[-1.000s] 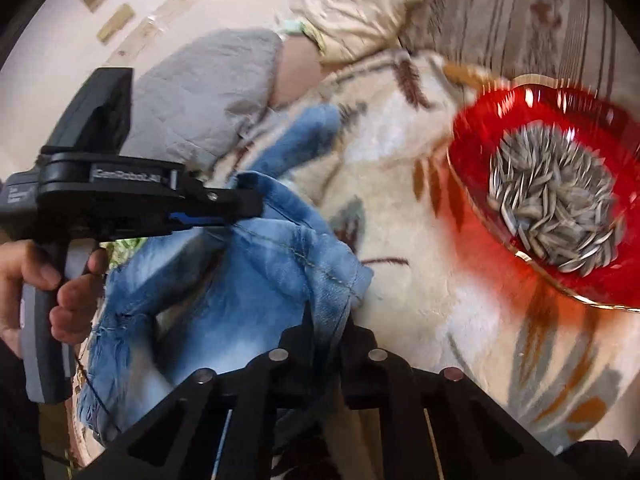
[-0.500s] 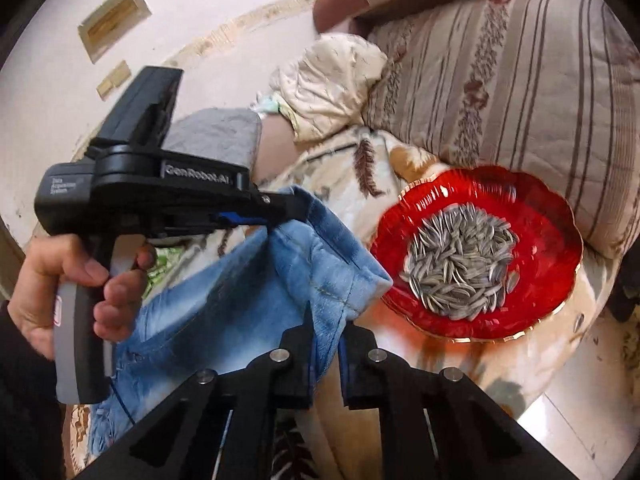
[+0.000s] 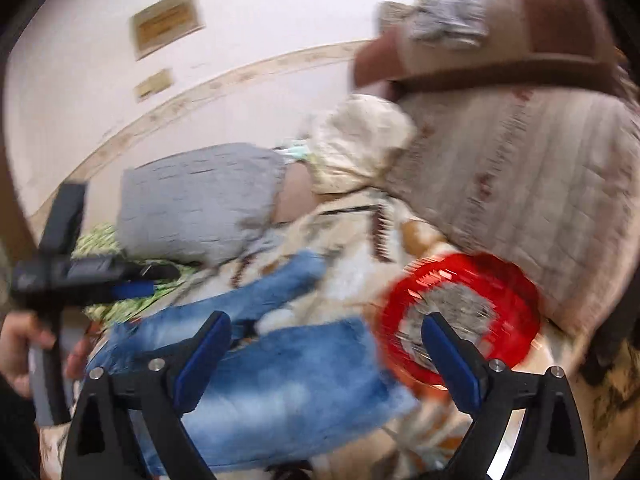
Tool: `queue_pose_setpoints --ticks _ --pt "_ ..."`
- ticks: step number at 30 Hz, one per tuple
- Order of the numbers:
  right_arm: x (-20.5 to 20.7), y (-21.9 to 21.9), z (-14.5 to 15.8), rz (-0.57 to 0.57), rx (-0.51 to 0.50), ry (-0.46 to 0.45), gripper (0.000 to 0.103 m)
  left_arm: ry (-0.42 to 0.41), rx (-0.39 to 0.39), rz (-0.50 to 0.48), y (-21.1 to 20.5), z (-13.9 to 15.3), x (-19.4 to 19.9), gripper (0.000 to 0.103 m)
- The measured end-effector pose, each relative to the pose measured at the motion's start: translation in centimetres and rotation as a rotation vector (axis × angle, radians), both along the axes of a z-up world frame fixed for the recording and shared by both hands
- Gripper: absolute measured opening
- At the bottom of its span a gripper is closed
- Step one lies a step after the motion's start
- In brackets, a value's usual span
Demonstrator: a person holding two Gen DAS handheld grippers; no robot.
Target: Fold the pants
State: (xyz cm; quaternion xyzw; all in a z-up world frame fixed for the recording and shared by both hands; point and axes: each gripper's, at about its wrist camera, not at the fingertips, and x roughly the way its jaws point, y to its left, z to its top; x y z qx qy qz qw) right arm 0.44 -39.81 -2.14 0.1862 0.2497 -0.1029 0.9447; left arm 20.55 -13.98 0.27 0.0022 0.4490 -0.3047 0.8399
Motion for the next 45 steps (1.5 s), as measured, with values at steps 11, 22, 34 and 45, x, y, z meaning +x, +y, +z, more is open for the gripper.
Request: queue_pose_setpoints --ticks 11,22,34,45 --pt "15.9 15.2 2.9 0.605 -0.131 0.043 0.098 -0.057 0.109 0.474 23.2 -5.3 -8.9 0.094" --pt "29.2 33.2 -0.4 0.939 -0.252 0.201 0.098 0.114 -0.026 0.724 31.7 -13.8 -11.5 0.094" --pt "37.6 45.1 -5.9 0.996 -0.466 0.400 0.098 -0.048 -0.105 0.725 30.1 -15.3 -11.1 0.055" --pt "42.7 50.7 -13.9 0.852 -0.715 0.675 0.014 -0.045 -0.129 0.679 30.3 -15.1 -11.7 0.024"
